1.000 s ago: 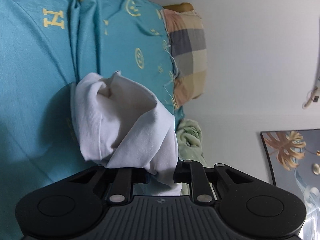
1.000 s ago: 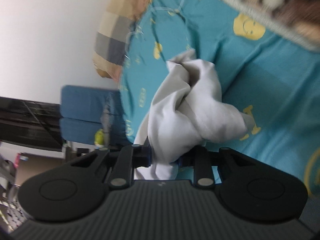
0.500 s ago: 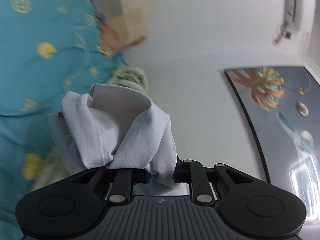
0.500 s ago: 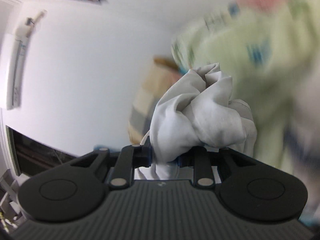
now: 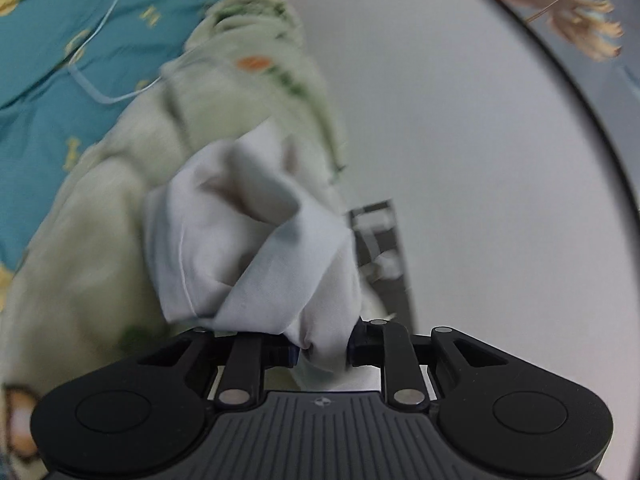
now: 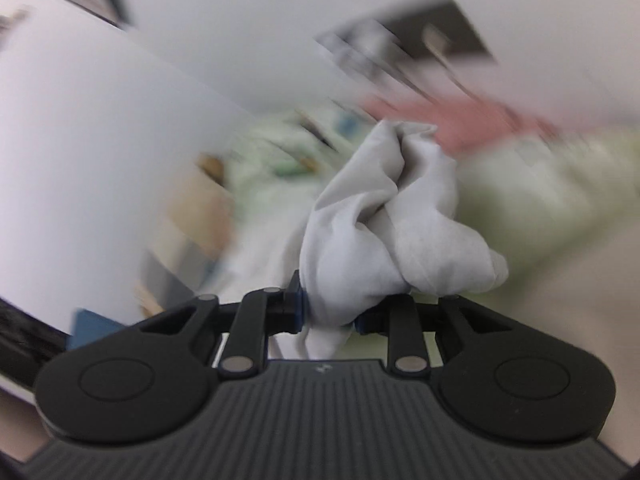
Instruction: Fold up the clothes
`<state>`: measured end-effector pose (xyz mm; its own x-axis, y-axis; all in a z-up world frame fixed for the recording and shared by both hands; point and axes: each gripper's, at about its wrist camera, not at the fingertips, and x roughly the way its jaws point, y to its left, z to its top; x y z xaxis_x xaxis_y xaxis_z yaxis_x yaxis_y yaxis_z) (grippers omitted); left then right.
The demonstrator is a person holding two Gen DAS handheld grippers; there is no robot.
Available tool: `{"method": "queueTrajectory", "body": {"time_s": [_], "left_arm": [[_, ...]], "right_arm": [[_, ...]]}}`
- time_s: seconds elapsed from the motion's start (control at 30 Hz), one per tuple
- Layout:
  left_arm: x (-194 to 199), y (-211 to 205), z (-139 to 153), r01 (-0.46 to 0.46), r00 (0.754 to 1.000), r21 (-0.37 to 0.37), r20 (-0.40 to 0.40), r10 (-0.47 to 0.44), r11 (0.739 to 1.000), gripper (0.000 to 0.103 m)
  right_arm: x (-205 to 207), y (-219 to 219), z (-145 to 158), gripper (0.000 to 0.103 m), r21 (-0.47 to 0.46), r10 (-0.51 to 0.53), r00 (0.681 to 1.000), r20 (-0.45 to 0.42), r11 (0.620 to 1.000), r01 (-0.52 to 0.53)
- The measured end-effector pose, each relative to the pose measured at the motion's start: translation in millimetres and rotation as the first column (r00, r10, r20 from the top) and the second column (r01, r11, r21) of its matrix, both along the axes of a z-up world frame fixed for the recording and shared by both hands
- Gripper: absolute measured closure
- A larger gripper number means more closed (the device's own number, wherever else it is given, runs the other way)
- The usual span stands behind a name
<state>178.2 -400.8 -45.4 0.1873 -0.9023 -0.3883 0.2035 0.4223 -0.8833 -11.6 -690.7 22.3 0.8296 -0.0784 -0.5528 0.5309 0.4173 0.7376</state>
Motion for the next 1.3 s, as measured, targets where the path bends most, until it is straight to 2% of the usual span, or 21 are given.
{"method": "queueTrajectory", "body": {"time_s": [0.07, 0.13, 0.17, 0.23, 0.3, 0.4, 0.57, 0.63, 0.77, 0.8, 0.87, 1.0, 1.17, 1.3], "left_arm": [[-8.5, 3.9, -5.0, 0.019, 1.0, 0.051, 0.023, -0.02, 0.999, 0.071], [-7.3, 4.3, 2.0, 0.048, 0.997, 0.109, 0.062, -0.055, 0.993, 0.054], [-5.8, 5.8, 8.6, 0.061, 0.994, 0.142, 0.083, -0.074, 0.988, 0.039], [-18.2, 16.4, 30.4, 0.062, 0.982, 0.221, 0.162, -0.099, 0.973, 0.02], [-34.5, 23.4, 52.5, 0.051, 0.958, 0.299, 0.255, -0.131, 0.953, 0.018], [-72.1, 40.0, 84.1, 0.008, 0.895, 0.375, 0.411, -0.174, 0.927, 0.004], [-145.1, 72.5, 138.9, -0.057, 0.775, 0.404, 0.594, -0.214, 0.913, 0.0], [-171.6, 83.6, 153.9, -0.081, 0.733, 0.414, 0.641, -0.228, 0.907, 0.0], [-226.8, 107.3, 177.5, -0.152, 0.646, 0.461, 0.715, -0.265, 0.874, 0.0], [-237.4, 112.7, 181.4, -0.169, 0.63, 0.465, 0.729, -0.268, 0.869, 0.0], [-258.0, 125.2, 189.9, -0.199, 0.606, 0.463, 0.751, -0.263, 0.864, 0.0], [-292.8, 158.4, 202.2, -0.257, 0.572, 0.425, 0.79, -0.218, 0.868, 0.0], [-333.0, 197.0, 207.6, -0.329, 0.515, 0.378, 0.84, -0.172, 0.865, 0.0], [-355.0, 213.1, 208.1, -0.34, 0.487, 0.36, 0.858, -0.164, 0.869, 0.0]], "right_arm": [[-3.0, 2.3, -5.3, 0.073, 0.003, 0.0, 1.0, -0.031, 1.0, 0.0], [-4.7, 5.5, 0.3, 0.069, -0.013, -0.001, 0.999, -0.042, 1.0, 0.001], [-5.7, 7.2, 3.1, 0.065, -0.02, -0.002, 0.999, -0.047, 1.0, 0.001], [-18.6, 18.5, 12.5, 0.056, -0.063, -0.009, 0.999, -0.05, 0.998, 0.006], [-35.5, 35.8, 25.8, 0.051, -0.129, -0.013, 0.999, -0.043, 0.992, 0.008], [-52.2, 61.2, 41.4, 0.048, -0.224, 0.011, 0.997, -0.071, 0.974, -0.026], [-81.4, 107.8, 65.7, 0.048, -0.356, 0.052, 0.996, -0.075, 0.931, -0.075], [-93.5, 126.3, 75.0, 0.048, -0.405, 0.065, 0.995, -0.073, 0.91, -0.089], [-121.0, 161.7, 91.9, 0.047, -0.503, 0.076, 0.995, -0.06, 0.859, -0.096], [-128.4, 170.3, 96.1, 0.044, -0.527, 0.079, 0.995, -0.054, 0.844, -0.096], [-144.0, 186.6, 102.6, 0.021, -0.569, 0.076, 0.996, -0.036, 0.818, -0.083], [-171.9, 216.8, 109.4, 0.021, -0.624, 0.084, 0.996, -0.012, 0.778, -0.073], [-194.1, 253.5, 108.4, 0.021, -0.714, 0.067, 0.998, -0.018, 0.698, -0.06], [-207.1, 280.4, 107.2, 0.021, -0.74, 0.077, 0.997, 0.0, 0.671, -0.051]]}}
